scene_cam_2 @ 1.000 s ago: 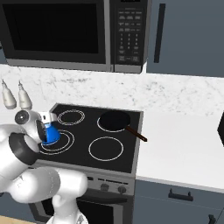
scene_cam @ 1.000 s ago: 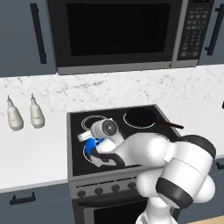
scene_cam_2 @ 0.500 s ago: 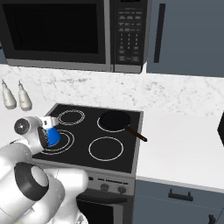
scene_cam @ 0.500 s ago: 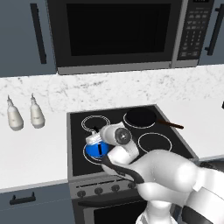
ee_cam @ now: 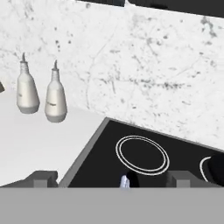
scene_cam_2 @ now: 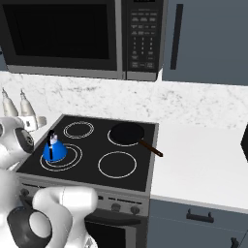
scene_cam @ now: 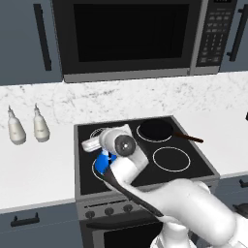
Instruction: Pick the kettle from the counter and place it on a stove burner. Then turn the burner on.
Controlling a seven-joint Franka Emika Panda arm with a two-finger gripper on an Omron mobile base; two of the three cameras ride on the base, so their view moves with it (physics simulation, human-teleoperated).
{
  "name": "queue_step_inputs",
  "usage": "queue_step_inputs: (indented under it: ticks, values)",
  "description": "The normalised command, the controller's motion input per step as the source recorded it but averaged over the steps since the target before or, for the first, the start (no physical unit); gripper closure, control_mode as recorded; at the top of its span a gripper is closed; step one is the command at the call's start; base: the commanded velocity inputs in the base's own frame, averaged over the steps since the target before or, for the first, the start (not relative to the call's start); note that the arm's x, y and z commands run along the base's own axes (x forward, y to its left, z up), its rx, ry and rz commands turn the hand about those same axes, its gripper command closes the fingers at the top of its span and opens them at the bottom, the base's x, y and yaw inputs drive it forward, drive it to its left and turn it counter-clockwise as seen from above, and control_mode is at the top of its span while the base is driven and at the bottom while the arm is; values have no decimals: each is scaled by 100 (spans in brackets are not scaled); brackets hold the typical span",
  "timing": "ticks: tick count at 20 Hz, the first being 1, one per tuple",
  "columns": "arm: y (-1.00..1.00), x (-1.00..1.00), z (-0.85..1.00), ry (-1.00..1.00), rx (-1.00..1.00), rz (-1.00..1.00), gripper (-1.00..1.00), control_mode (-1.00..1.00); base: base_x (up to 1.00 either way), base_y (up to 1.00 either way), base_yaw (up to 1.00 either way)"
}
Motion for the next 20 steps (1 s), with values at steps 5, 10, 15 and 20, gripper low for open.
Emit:
queue_step_inputs:
  ticks: [5, 10, 15, 20]
  values:
    - [62, -100, -74, -6, -10, -15, -100, -100, 0, 0, 0]
    - [44, -100, -100, -13, -28, -16, -100, -100, 0, 0, 0]
    - [33, -100, -100, -45, -2, -30, -100, -100, 0, 0, 0]
    - [-10, -56, -98, -51, 17, -36, -100, -100, 0, 0, 0]
